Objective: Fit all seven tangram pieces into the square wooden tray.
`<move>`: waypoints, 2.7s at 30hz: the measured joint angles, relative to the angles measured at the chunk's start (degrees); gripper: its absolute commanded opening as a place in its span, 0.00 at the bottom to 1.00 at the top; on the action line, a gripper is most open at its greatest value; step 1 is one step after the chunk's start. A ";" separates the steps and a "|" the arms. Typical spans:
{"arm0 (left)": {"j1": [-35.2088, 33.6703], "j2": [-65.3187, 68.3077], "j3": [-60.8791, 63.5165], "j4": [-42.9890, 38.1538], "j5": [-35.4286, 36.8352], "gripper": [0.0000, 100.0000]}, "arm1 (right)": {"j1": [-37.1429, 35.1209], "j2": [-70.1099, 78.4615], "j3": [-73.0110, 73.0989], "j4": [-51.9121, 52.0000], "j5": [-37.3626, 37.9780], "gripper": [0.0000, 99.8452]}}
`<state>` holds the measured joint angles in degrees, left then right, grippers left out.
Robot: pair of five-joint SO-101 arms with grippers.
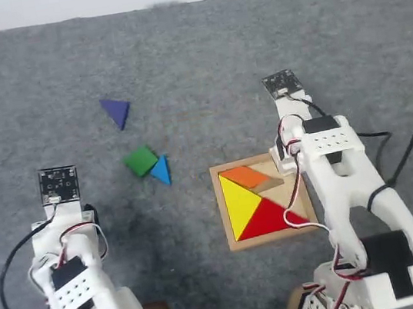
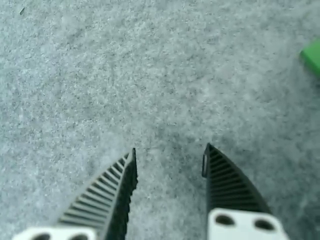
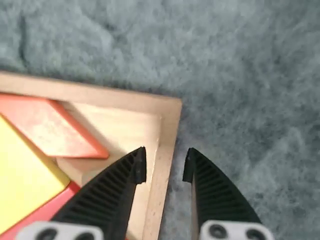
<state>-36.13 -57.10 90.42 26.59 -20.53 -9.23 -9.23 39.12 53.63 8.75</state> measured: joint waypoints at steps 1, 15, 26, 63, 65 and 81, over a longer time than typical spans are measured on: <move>0.00 0.00 0.00 0.00 0.00 0.21 | 0.09 0.00 0.00 -0.44 -0.18 0.14; 0.00 0.00 0.00 0.00 0.00 0.21 | -6.77 0.00 3.96 -2.20 -2.20 0.14; 0.00 0.00 0.00 0.00 0.00 0.21 | -8.44 -9.85 8.53 -2.20 -9.41 0.14; 0.00 0.00 0.00 0.00 0.00 0.21 | -13.80 -8.35 12.57 -3.08 1.14 0.14; 0.00 0.00 0.00 0.00 0.00 0.21 | -13.80 -8.35 12.57 -3.16 4.75 0.16; 0.00 0.00 0.00 0.00 0.00 0.21 | -15.30 -8.35 12.57 -3.16 35.96 0.27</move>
<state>-36.13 -57.10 90.42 26.59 -20.53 -24.53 -17.58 51.69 50.46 44.70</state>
